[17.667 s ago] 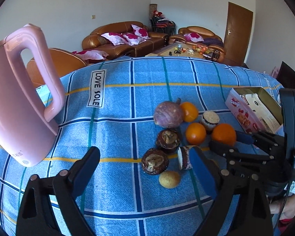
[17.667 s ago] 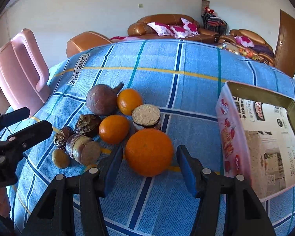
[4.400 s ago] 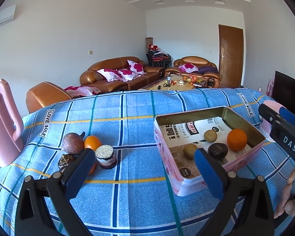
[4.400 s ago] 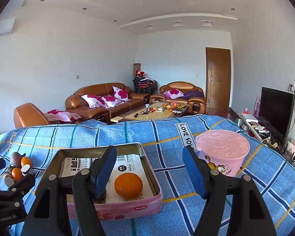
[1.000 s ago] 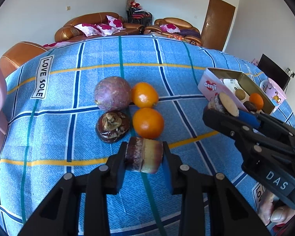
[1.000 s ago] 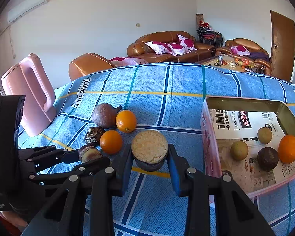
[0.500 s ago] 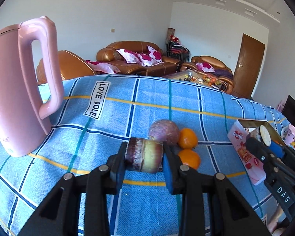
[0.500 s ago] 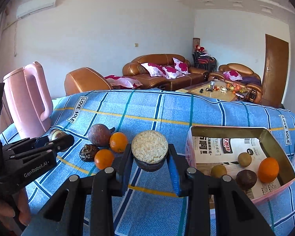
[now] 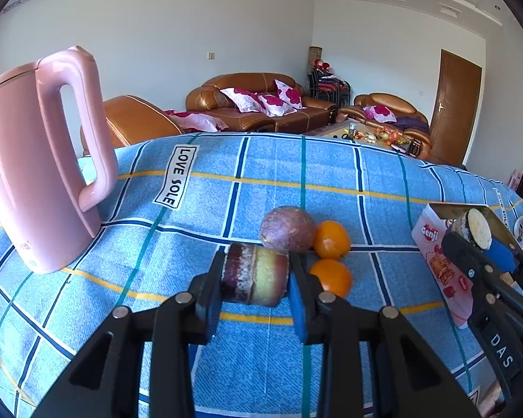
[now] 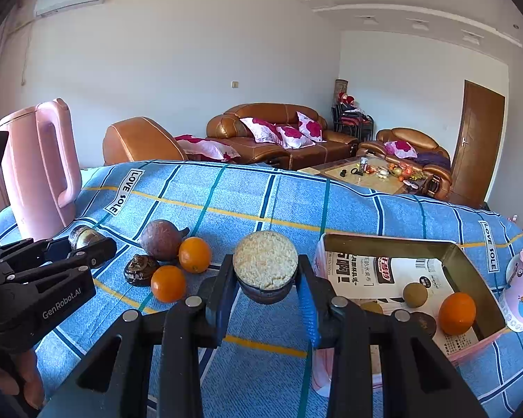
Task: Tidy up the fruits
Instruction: 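Carry both cakes over the pink tin box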
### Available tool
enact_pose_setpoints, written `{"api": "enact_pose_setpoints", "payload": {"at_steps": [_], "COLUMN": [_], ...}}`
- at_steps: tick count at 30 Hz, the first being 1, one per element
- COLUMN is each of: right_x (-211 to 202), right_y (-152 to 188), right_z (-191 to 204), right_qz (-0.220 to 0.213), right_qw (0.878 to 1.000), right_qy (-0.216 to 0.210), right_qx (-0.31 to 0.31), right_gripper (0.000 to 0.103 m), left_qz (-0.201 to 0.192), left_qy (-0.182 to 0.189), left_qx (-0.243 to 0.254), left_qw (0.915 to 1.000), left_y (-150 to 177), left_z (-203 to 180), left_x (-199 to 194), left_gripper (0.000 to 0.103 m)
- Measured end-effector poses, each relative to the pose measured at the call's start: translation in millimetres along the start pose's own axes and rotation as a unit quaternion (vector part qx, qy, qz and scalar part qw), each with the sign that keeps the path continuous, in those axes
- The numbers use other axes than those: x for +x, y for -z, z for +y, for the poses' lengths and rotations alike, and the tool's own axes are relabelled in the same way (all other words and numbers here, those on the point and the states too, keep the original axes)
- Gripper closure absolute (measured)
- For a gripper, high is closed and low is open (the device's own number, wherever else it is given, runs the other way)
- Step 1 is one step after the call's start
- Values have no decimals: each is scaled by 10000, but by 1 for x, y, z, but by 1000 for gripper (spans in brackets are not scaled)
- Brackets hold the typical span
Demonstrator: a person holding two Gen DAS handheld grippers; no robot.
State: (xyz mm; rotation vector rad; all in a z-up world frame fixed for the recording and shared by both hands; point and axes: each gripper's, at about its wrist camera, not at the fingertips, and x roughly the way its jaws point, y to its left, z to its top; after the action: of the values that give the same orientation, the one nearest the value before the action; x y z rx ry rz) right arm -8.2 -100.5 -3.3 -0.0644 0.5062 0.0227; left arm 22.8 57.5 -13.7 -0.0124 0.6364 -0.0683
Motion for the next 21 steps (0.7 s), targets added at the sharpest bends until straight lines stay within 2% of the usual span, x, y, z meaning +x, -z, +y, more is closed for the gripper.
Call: {"api": "enact_pose_setpoints", "payload": {"at_steps": [10,21], "right_x": [-6,-13], "right_y": [3,8], "right_z": [-13,-51], "right_qz": [-15,-70], "right_qw": [10000,9996], "right_qy": [7,269], "right_qx": [-18,-6], "right_gripper": [67,67], "left_qz": [-73,-97], "left_qy": [-116,-49], "left_qx": [114,326], "left_qw": [9998,9994], "left_y": [3,5], "left_z": [-28,-66], "left_x": [-5,-7], "left_gripper": [69,69]}}
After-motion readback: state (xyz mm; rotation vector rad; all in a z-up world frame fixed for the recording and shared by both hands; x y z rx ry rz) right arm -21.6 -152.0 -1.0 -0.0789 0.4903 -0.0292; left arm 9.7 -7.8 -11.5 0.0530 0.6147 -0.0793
